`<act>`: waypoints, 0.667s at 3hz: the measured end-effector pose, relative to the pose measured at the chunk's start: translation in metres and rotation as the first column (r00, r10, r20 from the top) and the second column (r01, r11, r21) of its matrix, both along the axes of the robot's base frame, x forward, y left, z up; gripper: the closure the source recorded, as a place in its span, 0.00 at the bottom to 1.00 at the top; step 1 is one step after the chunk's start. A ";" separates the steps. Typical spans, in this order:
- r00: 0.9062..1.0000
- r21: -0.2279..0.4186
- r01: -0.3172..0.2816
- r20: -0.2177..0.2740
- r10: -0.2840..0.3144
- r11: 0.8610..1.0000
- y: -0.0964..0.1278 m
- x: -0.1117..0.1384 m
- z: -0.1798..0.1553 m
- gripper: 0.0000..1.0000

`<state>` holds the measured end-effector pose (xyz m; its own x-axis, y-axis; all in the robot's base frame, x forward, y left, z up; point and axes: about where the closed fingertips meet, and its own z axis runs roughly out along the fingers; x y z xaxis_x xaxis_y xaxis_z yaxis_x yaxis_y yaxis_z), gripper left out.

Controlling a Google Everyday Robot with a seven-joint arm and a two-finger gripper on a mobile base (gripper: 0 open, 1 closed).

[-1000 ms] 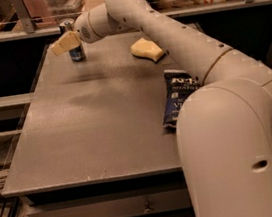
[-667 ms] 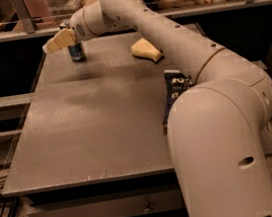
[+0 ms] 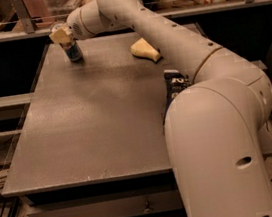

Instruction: Knock redbull can over

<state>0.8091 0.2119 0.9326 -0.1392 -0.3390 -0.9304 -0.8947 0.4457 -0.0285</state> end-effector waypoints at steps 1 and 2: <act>0.999 -0.053 0.001 0.044 0.001 0.999 -0.011 -0.010 0.009 0.88; 0.991 -0.157 -0.020 0.127 0.040 0.987 -0.034 -0.032 0.027 1.00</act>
Offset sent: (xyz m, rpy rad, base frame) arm -0.0608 -0.0711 0.0573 -0.2983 -0.2634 0.0719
